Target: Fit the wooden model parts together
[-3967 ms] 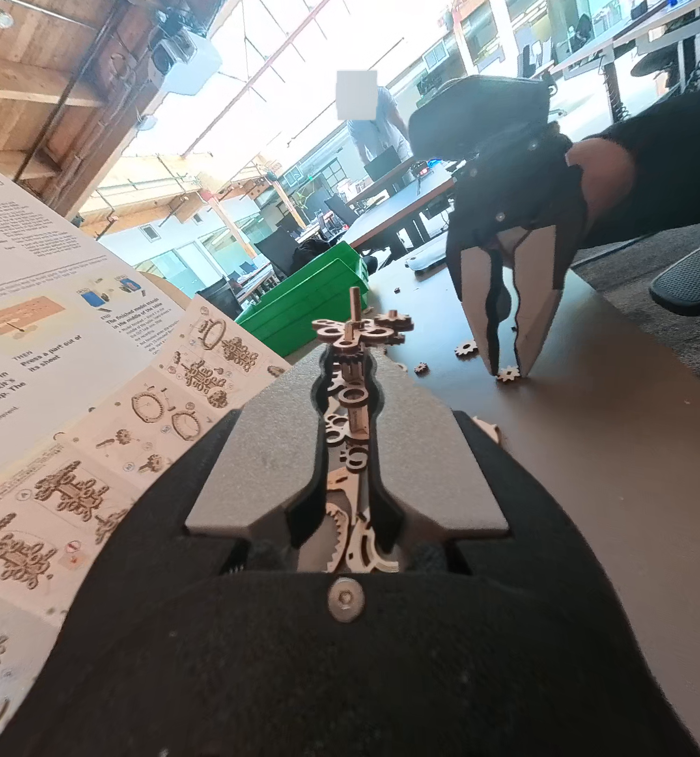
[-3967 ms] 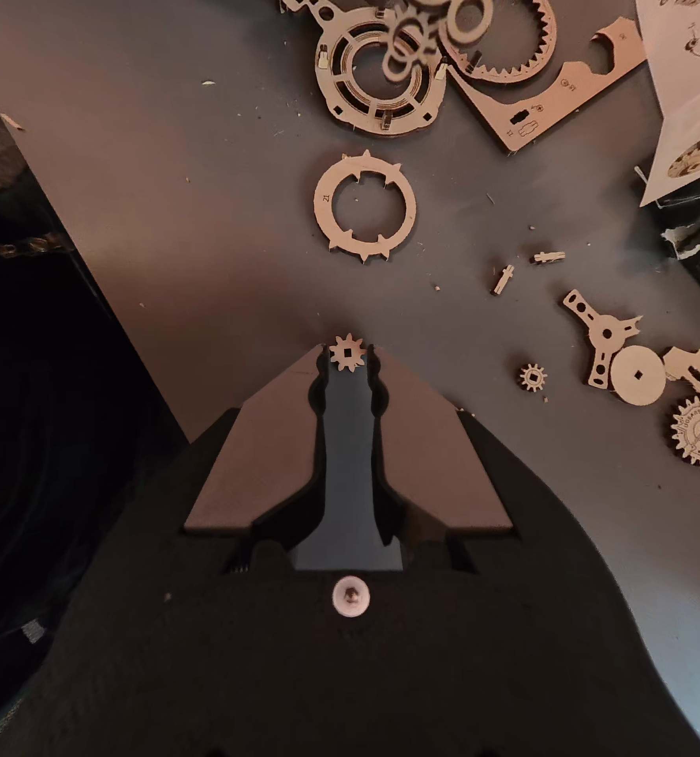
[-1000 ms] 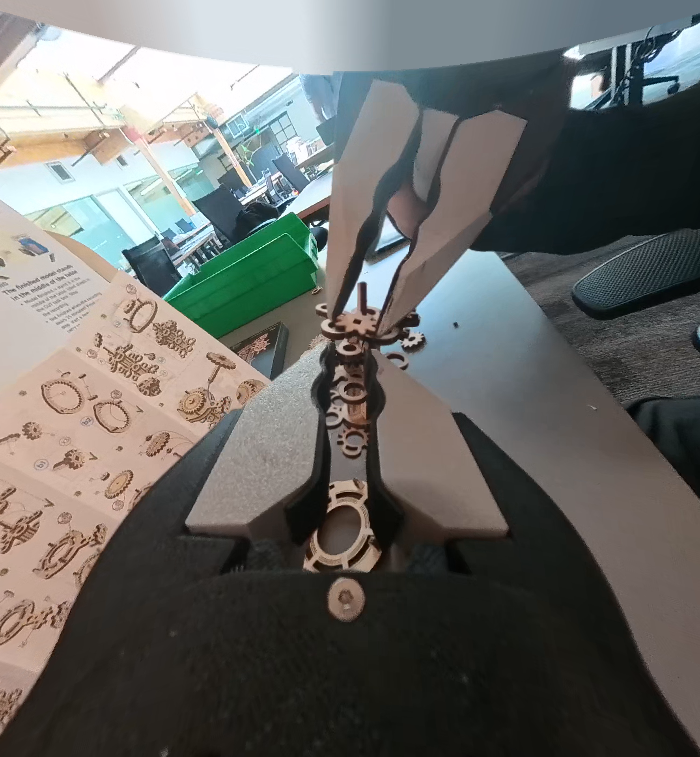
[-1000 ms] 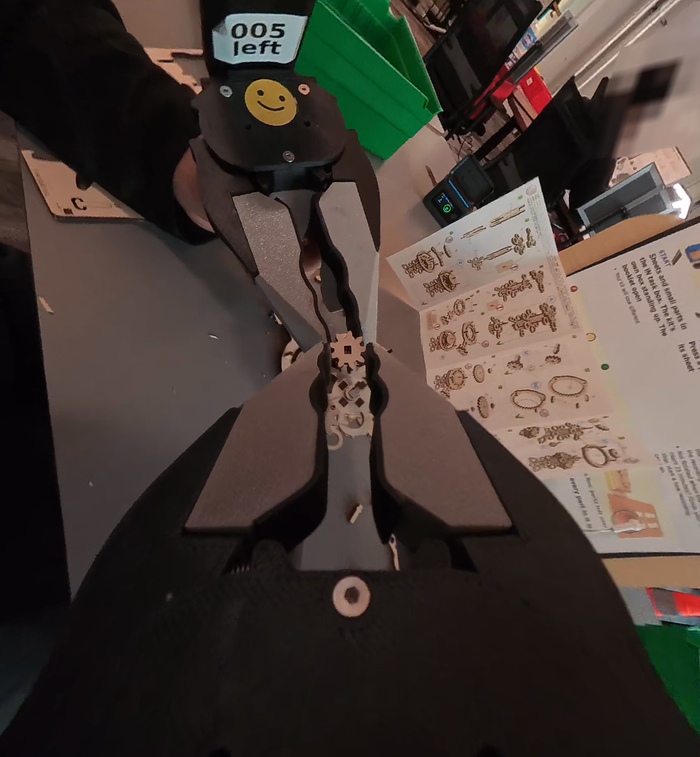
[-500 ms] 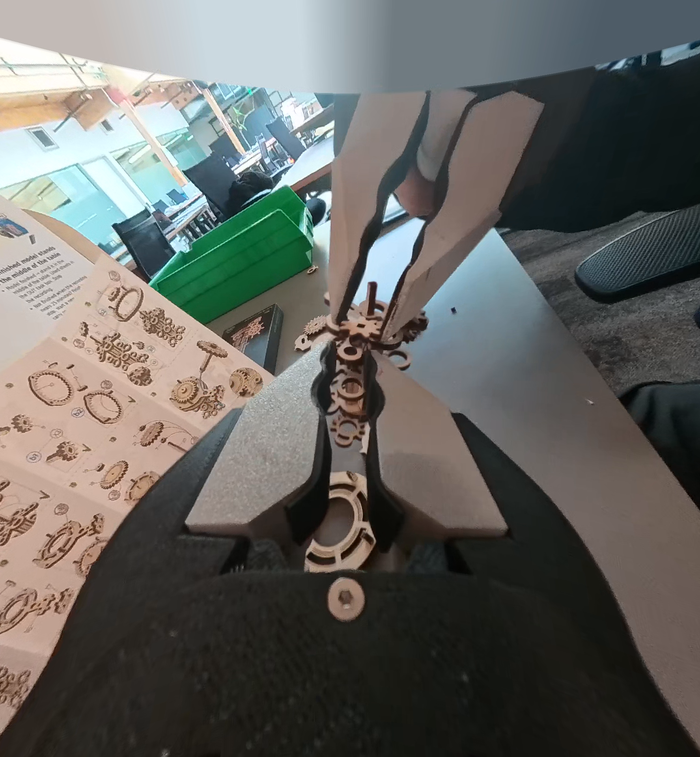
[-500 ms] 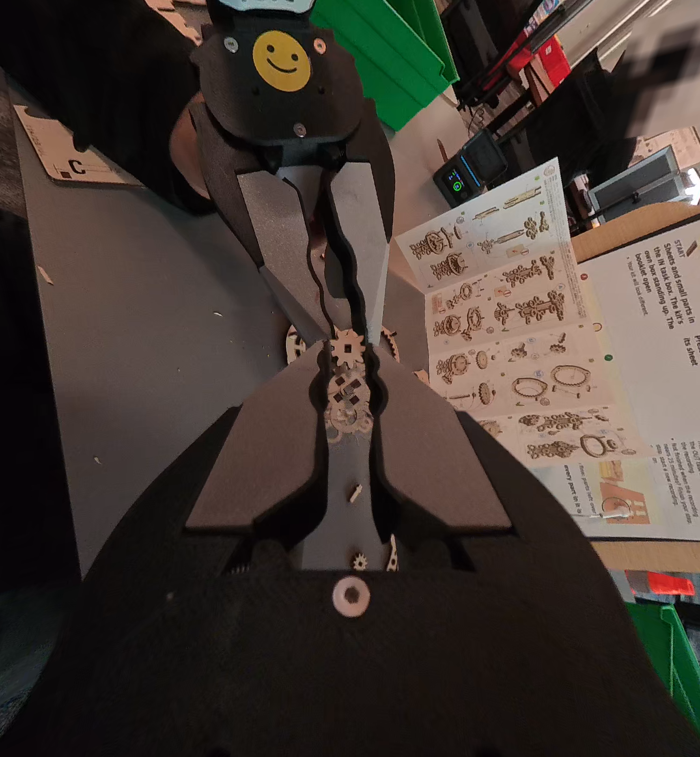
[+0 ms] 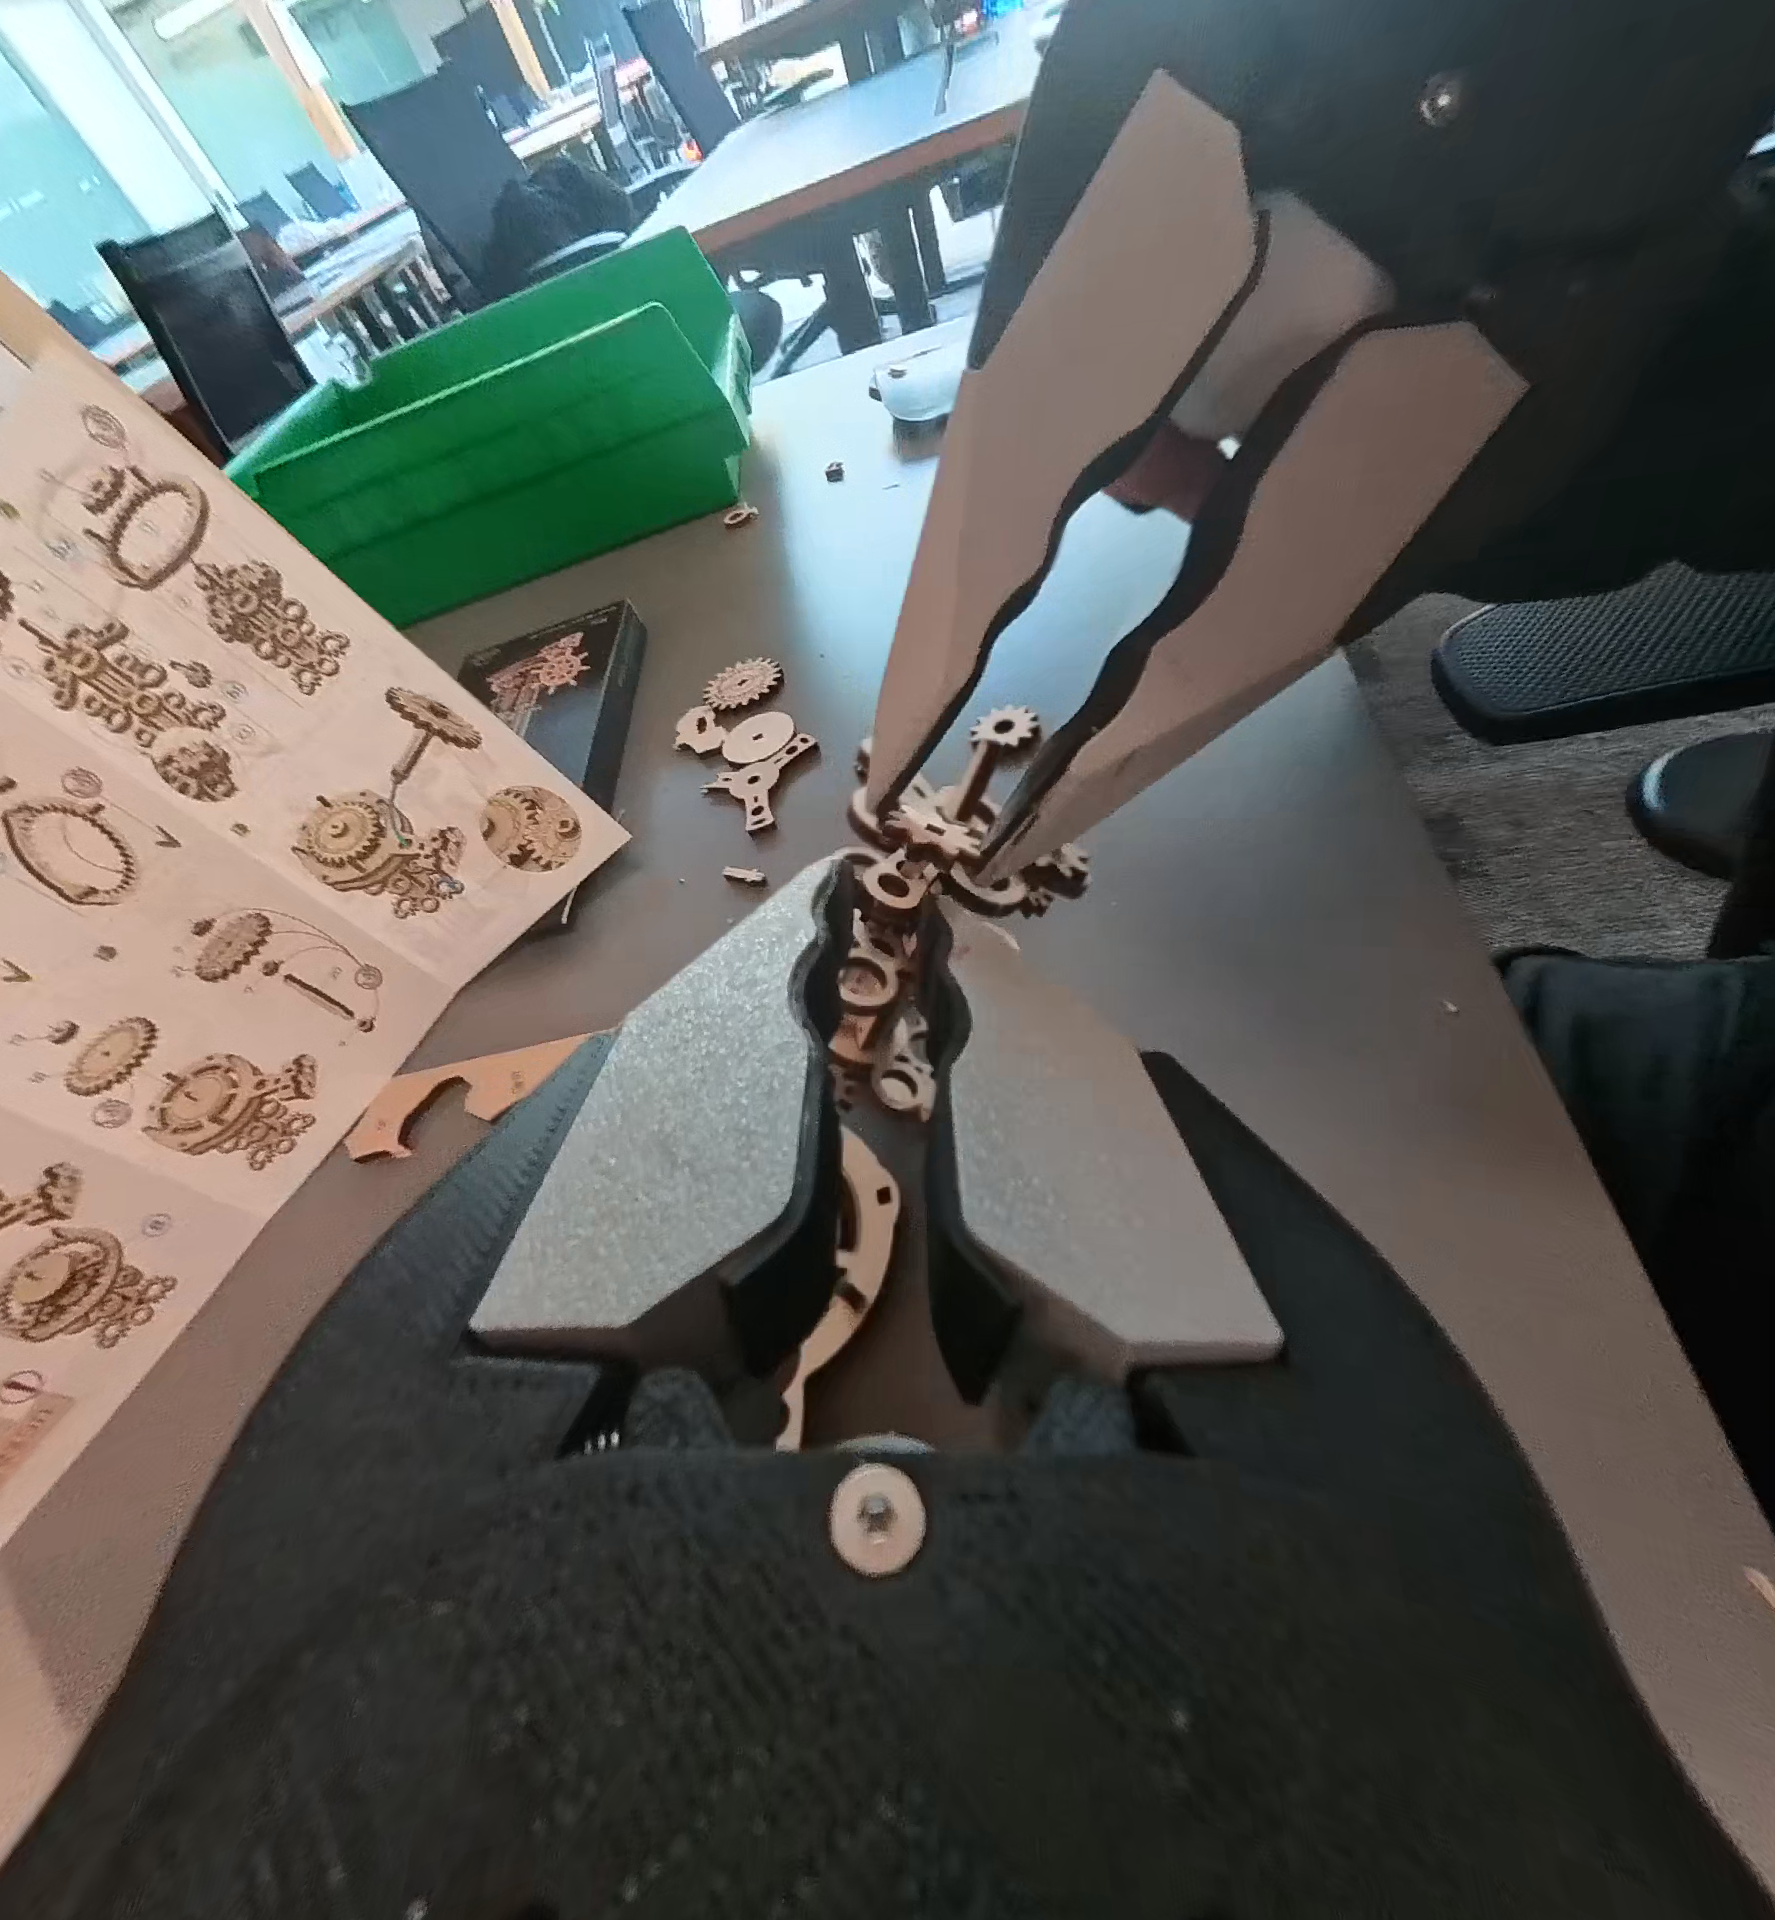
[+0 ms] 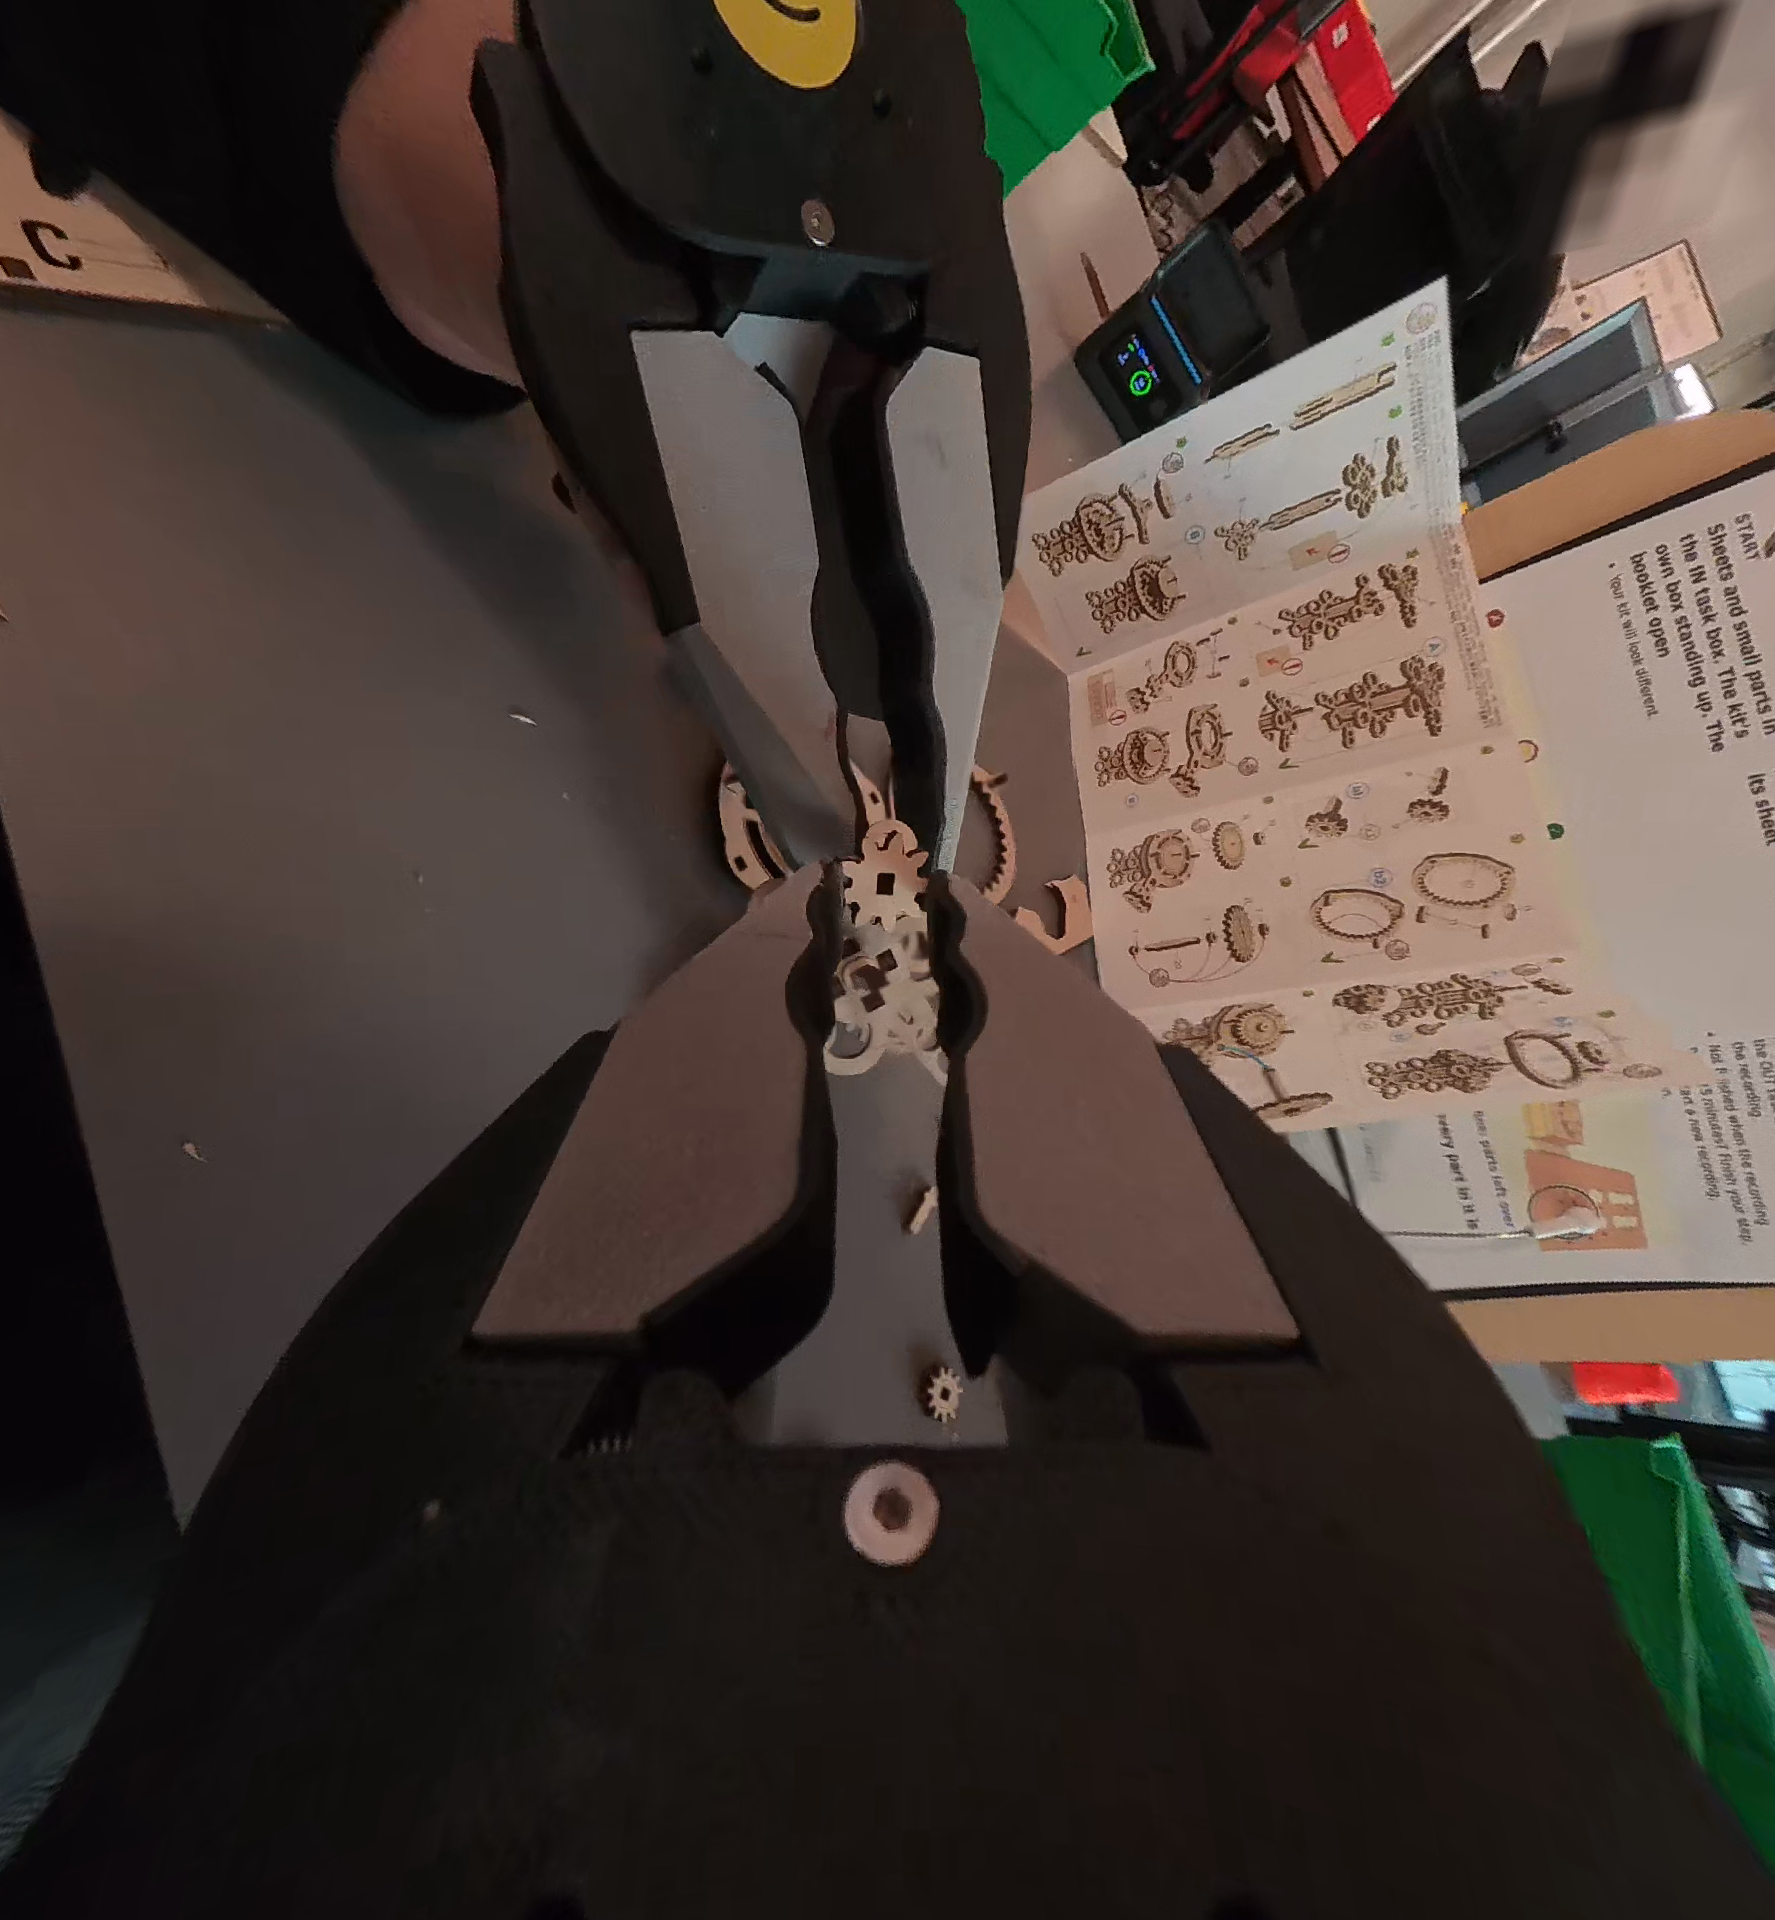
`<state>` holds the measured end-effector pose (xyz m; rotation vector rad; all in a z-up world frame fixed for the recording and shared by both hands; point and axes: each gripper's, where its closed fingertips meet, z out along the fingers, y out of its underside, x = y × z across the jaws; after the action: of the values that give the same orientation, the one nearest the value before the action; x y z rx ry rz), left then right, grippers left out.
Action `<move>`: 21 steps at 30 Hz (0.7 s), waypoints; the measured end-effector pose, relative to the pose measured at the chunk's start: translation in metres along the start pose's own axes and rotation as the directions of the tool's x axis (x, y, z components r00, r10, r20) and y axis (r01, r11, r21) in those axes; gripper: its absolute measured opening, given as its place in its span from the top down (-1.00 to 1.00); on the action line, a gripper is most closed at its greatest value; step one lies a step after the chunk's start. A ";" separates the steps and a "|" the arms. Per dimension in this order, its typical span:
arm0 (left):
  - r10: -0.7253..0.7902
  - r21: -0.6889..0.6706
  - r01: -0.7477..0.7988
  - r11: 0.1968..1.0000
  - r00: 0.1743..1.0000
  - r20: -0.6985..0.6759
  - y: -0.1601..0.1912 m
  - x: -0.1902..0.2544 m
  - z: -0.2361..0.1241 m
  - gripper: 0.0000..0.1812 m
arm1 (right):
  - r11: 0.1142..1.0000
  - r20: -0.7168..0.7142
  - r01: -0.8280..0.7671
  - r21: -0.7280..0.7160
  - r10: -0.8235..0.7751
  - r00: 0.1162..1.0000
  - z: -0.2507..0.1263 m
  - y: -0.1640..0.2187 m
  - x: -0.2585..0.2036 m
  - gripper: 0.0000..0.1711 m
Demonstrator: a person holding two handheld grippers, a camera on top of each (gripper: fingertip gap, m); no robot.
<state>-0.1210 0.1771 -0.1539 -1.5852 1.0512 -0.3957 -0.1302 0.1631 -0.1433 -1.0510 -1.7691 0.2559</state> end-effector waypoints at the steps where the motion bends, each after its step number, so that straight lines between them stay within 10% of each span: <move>1: -0.007 -0.010 0.007 1.000 1.000 -0.006 0.001 0.001 0.001 0.91 | 1.000 0.010 -0.012 0.002 0.012 1.000 0.001 0.002 -0.001 0.85; 21: -0.077 -0.016 0.076 0.997 0.994 -0.073 0.004 0.006 0.009 0.88 | 0.956 0.058 -0.247 0.160 0.241 0.969 -0.002 0.009 0.004 0.85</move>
<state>-0.1134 0.1779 -0.1622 -1.6365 1.0532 -0.5035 -0.1240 0.1710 -0.1455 -1.1488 -1.6193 0.5707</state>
